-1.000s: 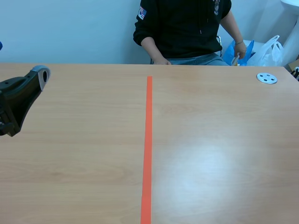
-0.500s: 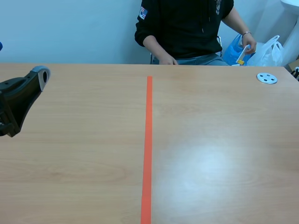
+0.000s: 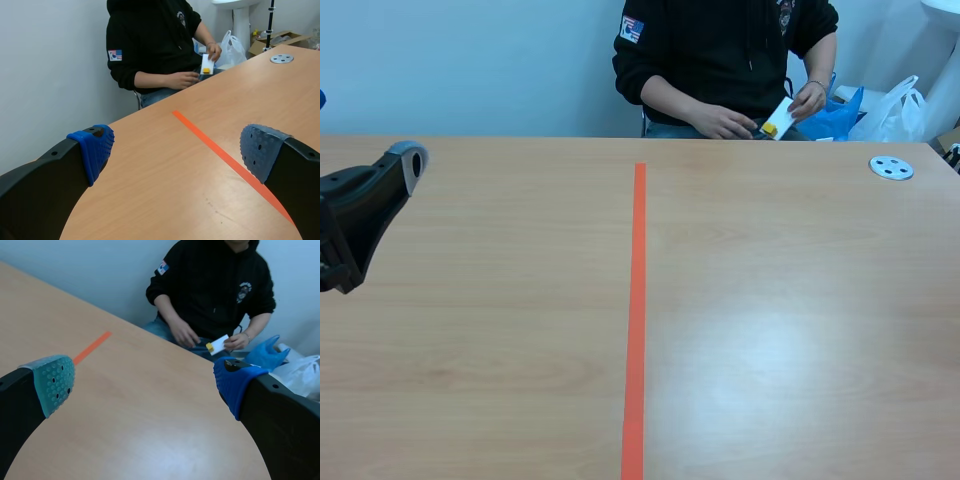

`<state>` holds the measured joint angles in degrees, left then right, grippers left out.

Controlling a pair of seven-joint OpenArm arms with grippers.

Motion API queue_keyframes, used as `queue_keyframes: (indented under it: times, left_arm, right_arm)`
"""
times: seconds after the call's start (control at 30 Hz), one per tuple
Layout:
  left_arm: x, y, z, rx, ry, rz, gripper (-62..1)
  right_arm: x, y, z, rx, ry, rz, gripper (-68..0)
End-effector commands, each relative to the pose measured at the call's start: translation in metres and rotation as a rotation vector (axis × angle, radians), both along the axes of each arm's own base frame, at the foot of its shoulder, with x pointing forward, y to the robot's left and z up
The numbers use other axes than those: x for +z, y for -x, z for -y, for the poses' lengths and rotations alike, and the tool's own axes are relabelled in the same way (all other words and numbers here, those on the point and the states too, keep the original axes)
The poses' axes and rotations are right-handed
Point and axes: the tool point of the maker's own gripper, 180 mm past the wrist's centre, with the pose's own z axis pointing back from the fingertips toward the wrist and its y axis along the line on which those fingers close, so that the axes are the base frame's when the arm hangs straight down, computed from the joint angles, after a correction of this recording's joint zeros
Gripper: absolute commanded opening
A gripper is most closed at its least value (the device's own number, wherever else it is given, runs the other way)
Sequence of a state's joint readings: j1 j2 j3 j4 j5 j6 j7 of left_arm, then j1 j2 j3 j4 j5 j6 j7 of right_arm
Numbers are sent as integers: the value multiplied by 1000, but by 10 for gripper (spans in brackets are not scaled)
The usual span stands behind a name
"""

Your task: Sort the leaf by its shape. The table is split by an orange tape line. A compound leaf with several leaflets goes to the left side, a simple leaf with one blade goes to the right side. Return to the home posture when a red brick is placed on the table.

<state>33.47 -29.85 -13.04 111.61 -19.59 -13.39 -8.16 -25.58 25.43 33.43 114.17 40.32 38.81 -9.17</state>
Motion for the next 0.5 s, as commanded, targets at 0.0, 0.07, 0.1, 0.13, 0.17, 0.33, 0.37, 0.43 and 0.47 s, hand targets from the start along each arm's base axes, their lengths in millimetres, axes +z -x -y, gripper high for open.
queue_keyframes:
  times: [0.0, 0.07, 0.1, 0.13, 0.17, 0.33, 0.37, 0.43, 0.47]
  left_arm:
    - [9, 1, 2, -9, 15, 28, -67]
    - [9, 1, 2, -9, 15, 28, -67]
    - [8, 1, 2, -7, 18, 28, -67]
    - [8, 1, 2, -5, 20, 28, -67]
    - [9, 1, 2, -4, 22, 28, -67]
    - [8, 1, 2, -3, 24, 28, -67]
    - [8, 1, 2, -3, 24, 28, -67]
    - [8, 1, 2, -3, 24, 28, -67]
    - [8, 1, 2, -3, 24, 28, -67]
  right_arm:
    - [3, -3, -3, 20, -11, 14, -109]
    - [0, -3, -9, 37, -20, 6, -109]
    - [-1, -4, -12, 44, -24, 4, -109]
    - [-2, -4, -14, 50, -27, 1, -109]
    - [-1, -5, -15, 54, -29, 4, -109]
    - [-1, -5, -16, 56, -25, 5, -109]
    - [-1, -5, -16, 56, -25, 5, -109]
    - [-1, -5, -16, 56, -24, 5, -109]
    - [-1, -5, -16, 56, -24, 5, -109]
